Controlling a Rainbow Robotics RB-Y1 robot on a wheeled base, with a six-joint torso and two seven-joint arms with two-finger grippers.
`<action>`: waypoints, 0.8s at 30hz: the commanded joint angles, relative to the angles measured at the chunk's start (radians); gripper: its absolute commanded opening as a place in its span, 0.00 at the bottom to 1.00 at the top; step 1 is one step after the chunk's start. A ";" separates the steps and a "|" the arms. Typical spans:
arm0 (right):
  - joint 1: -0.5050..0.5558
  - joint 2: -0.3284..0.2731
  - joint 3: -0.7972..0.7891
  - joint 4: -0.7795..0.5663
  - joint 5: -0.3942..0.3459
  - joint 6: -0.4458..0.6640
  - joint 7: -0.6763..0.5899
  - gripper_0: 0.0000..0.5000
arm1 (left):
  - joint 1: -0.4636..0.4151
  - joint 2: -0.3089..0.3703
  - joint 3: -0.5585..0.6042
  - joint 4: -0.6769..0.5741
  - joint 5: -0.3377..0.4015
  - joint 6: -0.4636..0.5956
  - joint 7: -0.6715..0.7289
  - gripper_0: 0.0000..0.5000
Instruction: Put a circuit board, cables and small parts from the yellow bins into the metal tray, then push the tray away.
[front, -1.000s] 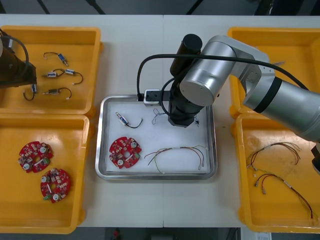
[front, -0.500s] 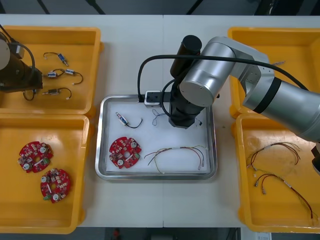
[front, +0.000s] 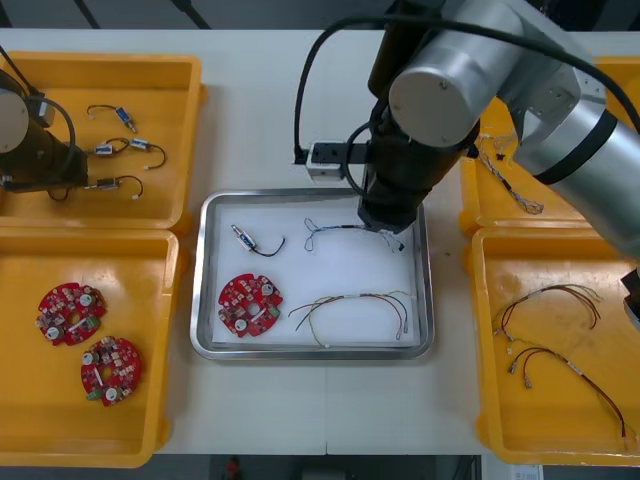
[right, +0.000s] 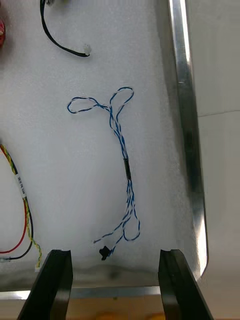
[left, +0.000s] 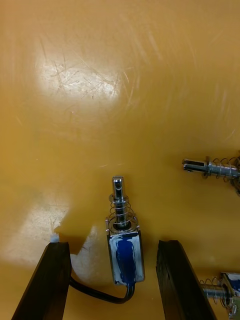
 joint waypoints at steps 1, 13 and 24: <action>-0.038 -0.048 -0.130 -0.042 -0.037 0.064 -0.112 1.00 | -0.035 -0.007 -0.022 0.002 0.010 -0.011 0.044 1.00; -0.015 -0.171 -0.323 -0.053 -0.034 0.182 -0.384 1.00 | -0.035 -0.007 -0.053 0.002 0.011 -0.018 0.044 1.00; 0.051 -0.244 -0.437 -0.072 0.069 0.213 -0.594 1.00 | -0.035 -0.007 -0.053 0.002 0.002 -0.021 0.040 0.91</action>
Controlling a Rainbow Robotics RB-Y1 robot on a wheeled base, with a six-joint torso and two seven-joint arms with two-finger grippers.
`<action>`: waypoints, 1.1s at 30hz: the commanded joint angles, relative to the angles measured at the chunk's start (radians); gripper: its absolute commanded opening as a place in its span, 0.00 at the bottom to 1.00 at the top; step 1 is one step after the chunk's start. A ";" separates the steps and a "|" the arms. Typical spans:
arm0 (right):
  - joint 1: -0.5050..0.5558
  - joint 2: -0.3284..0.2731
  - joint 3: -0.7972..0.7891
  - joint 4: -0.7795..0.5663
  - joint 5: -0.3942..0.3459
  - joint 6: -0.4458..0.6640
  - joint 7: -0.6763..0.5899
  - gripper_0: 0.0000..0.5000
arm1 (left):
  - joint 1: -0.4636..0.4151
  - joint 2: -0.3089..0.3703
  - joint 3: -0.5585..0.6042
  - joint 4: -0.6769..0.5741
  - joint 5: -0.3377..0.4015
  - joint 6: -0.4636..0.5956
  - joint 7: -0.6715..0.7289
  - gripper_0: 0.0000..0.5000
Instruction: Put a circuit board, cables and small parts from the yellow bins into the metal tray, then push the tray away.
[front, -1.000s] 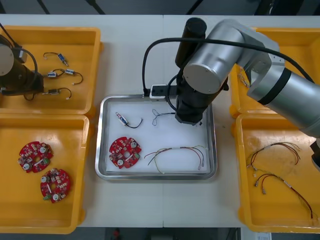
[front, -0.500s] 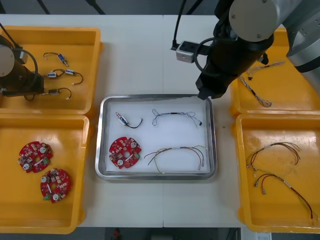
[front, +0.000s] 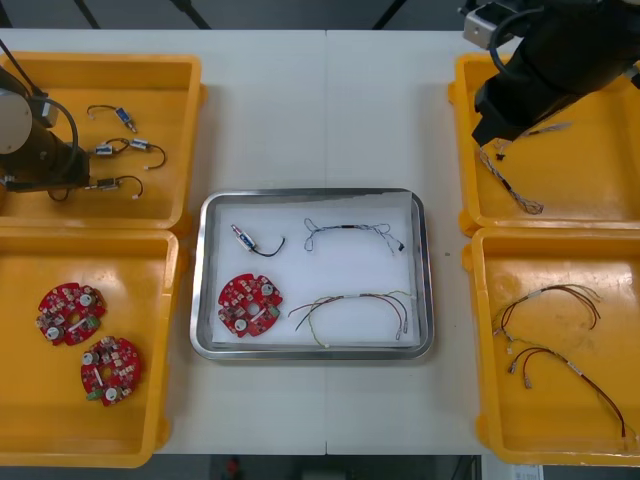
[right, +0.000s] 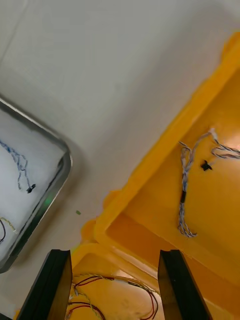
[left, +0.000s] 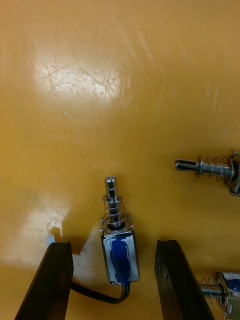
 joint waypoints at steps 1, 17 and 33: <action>0.033 -0.059 -0.068 -0.045 0.052 0.018 -0.108 1.00 | -0.023 -0.007 -0.025 0.002 -0.004 -0.013 0.040 0.86; 0.142 -0.112 -0.180 -0.066 0.115 0.038 -0.289 1.00 | -0.023 -0.007 -0.027 0.003 -0.033 -0.020 0.029 0.00; 0.242 -0.118 -0.302 -0.078 0.184 0.016 -0.293 1.00 | -0.023 0.018 0.153 -0.049 -0.049 0.151 0.020 0.00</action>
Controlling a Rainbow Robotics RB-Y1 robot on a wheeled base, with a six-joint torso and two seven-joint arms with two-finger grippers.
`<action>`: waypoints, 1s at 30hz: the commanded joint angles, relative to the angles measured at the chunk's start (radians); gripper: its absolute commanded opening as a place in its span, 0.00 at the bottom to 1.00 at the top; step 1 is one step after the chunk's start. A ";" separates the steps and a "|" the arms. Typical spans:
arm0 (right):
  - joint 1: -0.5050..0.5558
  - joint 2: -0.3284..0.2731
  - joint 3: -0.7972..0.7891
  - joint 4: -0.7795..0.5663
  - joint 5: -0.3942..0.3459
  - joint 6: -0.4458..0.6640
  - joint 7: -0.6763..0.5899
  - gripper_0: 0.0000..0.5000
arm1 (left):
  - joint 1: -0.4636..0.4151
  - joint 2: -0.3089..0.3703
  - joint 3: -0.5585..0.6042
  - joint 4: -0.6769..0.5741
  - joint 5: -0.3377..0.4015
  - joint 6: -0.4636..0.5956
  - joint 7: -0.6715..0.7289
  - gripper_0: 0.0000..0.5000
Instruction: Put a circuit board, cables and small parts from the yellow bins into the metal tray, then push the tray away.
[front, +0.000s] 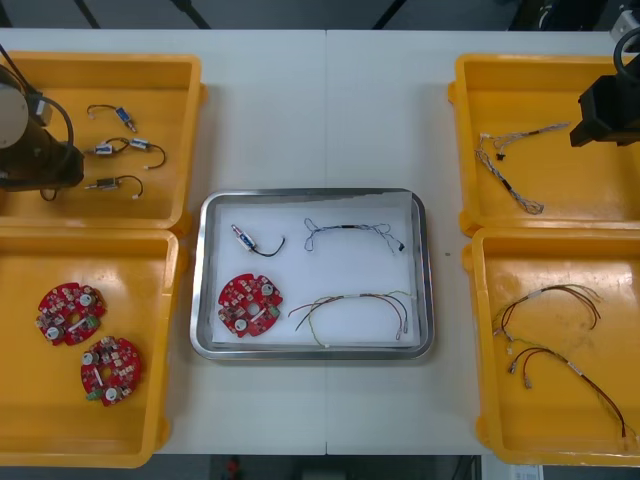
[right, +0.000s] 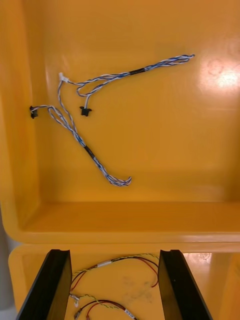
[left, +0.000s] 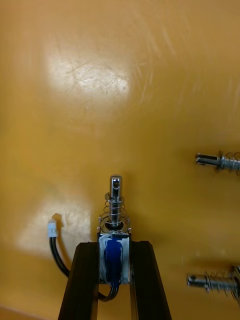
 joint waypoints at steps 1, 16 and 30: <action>0.029 -0.045 -0.036 -0.034 0.038 -0.021 -0.026 1.00 | -0.023 0.019 0.114 -0.051 -0.014 0.086 0.021 0.00; 0.079 -0.045 -0.091 -0.014 0.029 -0.018 -0.029 1.00 | -0.023 0.030 0.353 -0.224 0.033 0.427 0.083 0.00; 0.201 -0.045 -0.192 -0.017 -0.051 0.017 -0.026 1.00 | -0.023 0.019 0.373 -0.506 0.081 0.563 0.488 0.00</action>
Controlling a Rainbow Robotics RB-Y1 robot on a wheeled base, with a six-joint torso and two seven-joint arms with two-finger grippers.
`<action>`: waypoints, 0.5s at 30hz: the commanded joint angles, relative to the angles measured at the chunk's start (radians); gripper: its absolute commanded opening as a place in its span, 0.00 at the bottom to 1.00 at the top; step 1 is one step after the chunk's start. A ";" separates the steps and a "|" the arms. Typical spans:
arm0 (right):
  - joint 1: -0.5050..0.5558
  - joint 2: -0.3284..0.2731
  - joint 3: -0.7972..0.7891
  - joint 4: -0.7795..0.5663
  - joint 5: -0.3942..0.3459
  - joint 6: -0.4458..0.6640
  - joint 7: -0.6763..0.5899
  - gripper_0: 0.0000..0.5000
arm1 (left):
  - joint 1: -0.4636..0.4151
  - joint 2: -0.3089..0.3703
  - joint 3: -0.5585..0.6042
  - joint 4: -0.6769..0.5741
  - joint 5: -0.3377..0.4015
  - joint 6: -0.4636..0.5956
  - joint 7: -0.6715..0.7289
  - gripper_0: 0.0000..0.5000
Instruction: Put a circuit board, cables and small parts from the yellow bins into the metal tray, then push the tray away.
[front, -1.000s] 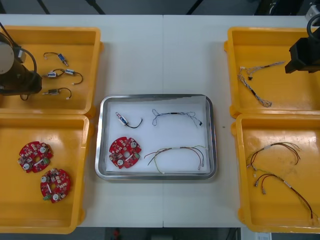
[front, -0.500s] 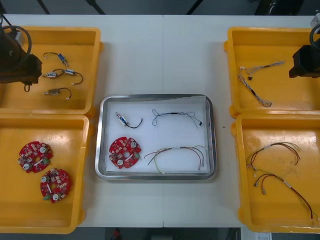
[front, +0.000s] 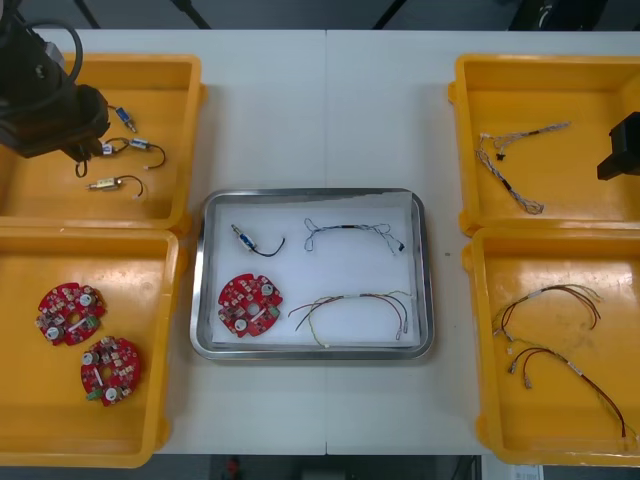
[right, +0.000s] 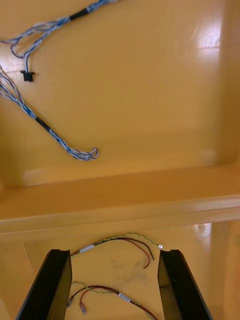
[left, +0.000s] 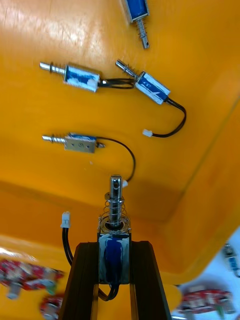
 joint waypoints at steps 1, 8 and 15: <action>0.073 -0.044 -0.080 -0.017 -0.058 0.007 -0.021 1.00 | -0.024 0.016 0.027 -0.116 0.025 0.045 0.156 0.00; 0.147 -0.044 -0.102 -0.054 -0.086 0.007 -0.018 1.00 | -0.024 -0.029 0.027 -0.225 0.027 0.091 0.383 0.00; 0.225 -0.043 -0.100 -0.109 -0.092 0.007 -0.020 1.00 | -0.022 -0.101 0.025 -0.280 -0.026 0.111 0.596 0.00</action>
